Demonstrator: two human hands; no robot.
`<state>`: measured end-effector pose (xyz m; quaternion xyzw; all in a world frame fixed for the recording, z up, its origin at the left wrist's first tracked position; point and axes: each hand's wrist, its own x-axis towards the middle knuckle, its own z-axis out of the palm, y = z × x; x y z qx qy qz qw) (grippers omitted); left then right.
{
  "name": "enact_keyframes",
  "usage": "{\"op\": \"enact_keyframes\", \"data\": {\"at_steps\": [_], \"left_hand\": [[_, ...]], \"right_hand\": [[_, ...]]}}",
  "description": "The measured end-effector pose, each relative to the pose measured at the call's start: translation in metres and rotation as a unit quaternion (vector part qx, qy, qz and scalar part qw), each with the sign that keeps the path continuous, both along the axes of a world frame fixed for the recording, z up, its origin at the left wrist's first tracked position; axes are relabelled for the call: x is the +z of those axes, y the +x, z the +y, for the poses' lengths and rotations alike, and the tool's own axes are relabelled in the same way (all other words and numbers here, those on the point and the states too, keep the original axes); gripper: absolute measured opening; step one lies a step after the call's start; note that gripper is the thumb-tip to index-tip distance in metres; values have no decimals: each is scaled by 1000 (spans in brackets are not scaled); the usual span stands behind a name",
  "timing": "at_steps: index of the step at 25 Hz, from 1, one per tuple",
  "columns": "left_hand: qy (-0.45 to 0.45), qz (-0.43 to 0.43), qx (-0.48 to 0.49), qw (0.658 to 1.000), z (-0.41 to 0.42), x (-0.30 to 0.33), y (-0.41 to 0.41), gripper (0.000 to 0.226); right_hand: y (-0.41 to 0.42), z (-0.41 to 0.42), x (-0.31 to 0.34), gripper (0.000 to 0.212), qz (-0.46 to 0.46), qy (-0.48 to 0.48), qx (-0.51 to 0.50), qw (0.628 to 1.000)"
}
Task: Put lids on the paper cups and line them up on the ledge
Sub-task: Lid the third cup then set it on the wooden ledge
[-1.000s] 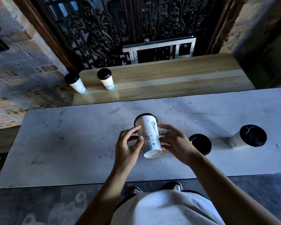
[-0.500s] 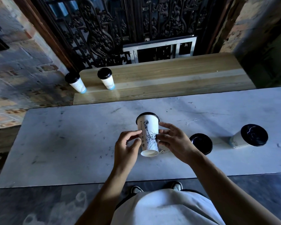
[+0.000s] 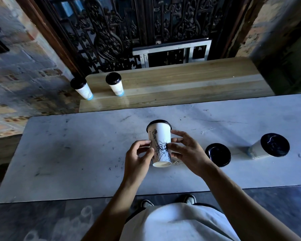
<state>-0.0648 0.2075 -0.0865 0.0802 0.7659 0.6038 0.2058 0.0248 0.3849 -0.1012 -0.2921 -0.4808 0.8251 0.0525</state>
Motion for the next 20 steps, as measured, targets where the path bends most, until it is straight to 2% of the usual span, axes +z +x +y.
{"op": "enact_keyframes", "data": {"at_steps": [3,6,8,10,15,18,20], "left_hand": [[-14,-4,-7,1000,-4,0,-6,24],[-17,-27,-16,999,-9,-2,-14,33],[-25,-53,-25,998,-12,-4,-23,40],[-39,-68,-39,996,-15,-7,-31,44],[-3,-86,-68,994,-3,-15,-62,45],[-1,-77,-76,994,23,-16,-84,46],[-1,-74,-73,995,46,-15,-104,54]], "right_hand": [[-2,-4,0,63,-3,22,2,1000],[-8,-8,-5,65,-59,98,19,993],[-15,-11,-7,53,-76,137,65,985],[-23,-14,-8,44,-77,147,93,982],[-46,-9,-7,48,-114,146,70,980],[-73,8,-10,51,-135,212,57,966],[-99,28,-10,58,-146,287,75,944]]}}
